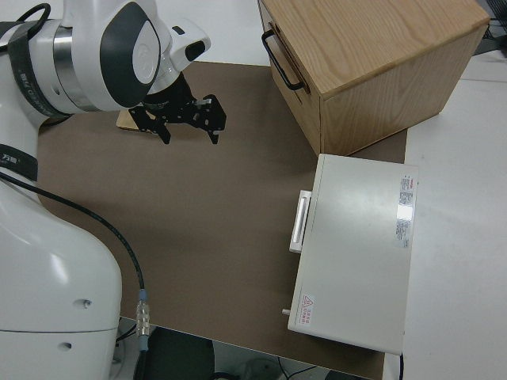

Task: Pick gray plate from low plate rack and place it on table with left arm
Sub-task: 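Lower the left gripper toward the gray plate in the low rack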

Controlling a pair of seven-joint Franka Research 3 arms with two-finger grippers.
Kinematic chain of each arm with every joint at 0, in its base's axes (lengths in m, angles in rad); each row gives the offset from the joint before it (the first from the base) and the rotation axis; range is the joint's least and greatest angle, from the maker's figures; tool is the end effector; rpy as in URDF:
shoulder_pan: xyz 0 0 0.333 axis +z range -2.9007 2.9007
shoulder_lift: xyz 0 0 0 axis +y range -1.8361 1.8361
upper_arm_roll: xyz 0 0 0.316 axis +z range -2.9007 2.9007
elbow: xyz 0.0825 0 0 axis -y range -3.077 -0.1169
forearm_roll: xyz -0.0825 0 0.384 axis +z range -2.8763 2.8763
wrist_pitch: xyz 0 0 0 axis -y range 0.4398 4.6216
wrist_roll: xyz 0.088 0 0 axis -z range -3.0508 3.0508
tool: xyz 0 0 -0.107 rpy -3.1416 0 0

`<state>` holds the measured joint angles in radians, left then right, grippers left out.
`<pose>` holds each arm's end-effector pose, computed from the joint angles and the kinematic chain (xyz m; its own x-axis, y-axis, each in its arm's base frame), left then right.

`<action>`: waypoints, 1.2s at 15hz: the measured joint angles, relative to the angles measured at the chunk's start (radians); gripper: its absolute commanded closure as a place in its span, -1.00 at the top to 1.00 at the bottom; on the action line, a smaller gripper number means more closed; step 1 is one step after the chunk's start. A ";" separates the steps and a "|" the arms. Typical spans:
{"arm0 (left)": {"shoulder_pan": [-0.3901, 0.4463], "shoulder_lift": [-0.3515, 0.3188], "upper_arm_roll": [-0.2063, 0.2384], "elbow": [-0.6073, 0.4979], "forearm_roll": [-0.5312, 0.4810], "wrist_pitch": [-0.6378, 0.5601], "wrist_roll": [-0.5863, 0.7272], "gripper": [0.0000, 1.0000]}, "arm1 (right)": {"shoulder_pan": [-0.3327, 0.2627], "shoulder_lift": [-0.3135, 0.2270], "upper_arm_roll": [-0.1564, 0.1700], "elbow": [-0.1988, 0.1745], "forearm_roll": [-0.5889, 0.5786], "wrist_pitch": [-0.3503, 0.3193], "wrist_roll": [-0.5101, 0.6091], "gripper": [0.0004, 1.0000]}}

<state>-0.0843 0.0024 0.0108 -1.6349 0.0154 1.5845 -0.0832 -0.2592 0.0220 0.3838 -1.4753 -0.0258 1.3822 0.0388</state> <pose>0.5527 -0.0391 0.5941 0.9986 0.0096 -0.0513 0.0086 -0.9998 -0.0197 0.5375 0.0615 0.6421 0.9904 0.0809 -0.1125 0.0839 -0.9962 0.0219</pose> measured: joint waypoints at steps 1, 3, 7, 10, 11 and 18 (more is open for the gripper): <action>0.000 0.000 0.001 0.000 0.000 -0.002 0.000 1.00 | 0.000 0.000 0.000 0.000 0.000 0.000 0.000 0.97; 0.000 0.000 0.003 0.000 0.008 -0.007 0.000 1.00 | 0.000 0.000 0.000 0.000 0.000 0.000 0.000 0.97; 0.001 -0.012 0.007 -0.026 0.150 -0.024 0.002 1.00 | 0.000 0.000 0.000 0.000 0.000 0.000 0.000 0.97; 0.001 -0.043 0.023 -0.078 0.253 -0.028 0.004 1.00 | 0.000 0.000 0.000 0.000 0.000 0.000 0.000 0.97; 0.001 -0.062 0.062 -0.107 0.265 -0.028 0.006 1.00 | 0.000 0.000 0.000 0.000 0.000 0.000 0.000 0.97; 0.023 -0.166 0.232 -0.333 0.247 0.016 0.044 1.00 | 0.000 0.000 0.000 0.000 0.000 0.000 0.000 0.97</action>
<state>-0.0609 -0.1638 0.2430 -1.9677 0.2627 1.6008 -0.0395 -0.2592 0.0220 0.3838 -1.4753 -0.0258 1.3822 0.0388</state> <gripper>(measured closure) 0.000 0.013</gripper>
